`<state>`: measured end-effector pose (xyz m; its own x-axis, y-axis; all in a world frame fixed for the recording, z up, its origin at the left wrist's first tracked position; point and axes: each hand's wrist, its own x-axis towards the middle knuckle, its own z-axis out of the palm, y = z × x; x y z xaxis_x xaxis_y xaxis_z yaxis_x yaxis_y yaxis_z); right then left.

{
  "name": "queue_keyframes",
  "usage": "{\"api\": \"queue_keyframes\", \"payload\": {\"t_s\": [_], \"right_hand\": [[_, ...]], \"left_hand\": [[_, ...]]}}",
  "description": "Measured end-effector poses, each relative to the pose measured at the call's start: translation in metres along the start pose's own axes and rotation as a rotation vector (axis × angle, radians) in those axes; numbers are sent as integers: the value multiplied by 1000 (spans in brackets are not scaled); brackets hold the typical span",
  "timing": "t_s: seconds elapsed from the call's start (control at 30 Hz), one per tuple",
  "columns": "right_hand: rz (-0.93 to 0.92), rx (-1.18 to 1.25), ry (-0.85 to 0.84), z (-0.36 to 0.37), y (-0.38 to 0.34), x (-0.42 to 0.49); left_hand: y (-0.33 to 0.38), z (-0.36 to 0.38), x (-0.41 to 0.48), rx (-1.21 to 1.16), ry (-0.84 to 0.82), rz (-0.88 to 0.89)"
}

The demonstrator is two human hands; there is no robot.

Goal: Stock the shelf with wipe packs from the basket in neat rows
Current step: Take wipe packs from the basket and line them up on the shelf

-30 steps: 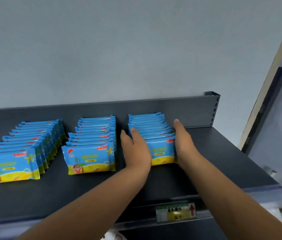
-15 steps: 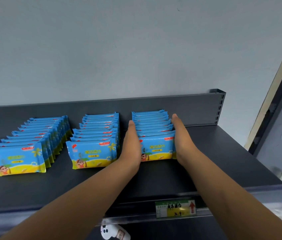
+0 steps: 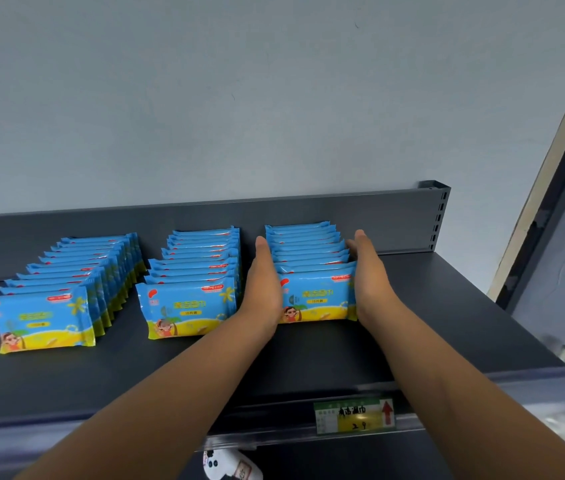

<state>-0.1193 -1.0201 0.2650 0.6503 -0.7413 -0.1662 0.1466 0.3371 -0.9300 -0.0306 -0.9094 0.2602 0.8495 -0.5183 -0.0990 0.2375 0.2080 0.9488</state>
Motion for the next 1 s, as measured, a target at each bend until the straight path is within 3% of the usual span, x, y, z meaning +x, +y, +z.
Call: {"api": "queue_keyframes", "payload": {"t_s": [0.33,0.43,0.5,0.67,0.73,0.83,1.0], "right_hand": [[-151,-114,174,-7,-7,0],[-202,-194,224,-8,-11,-8],[-333,-297,247,-8,-15,-19],[-714,-831,133,-2,-18,-44],[-846,-1066,82,4,-18,-51],[-970,-1291,-84,34,-12,-64],[-1045,-1327,-303,111,19,-88]], "left_hand": [[6,3,-9,230,156,282],[7,1,-5,524,141,471],[11,2,-9,765,116,585],[39,-9,-34,1401,165,924],[47,-19,-50,1547,210,907],[54,-54,-69,1571,341,815],[64,-140,-98,1559,554,676]]}}
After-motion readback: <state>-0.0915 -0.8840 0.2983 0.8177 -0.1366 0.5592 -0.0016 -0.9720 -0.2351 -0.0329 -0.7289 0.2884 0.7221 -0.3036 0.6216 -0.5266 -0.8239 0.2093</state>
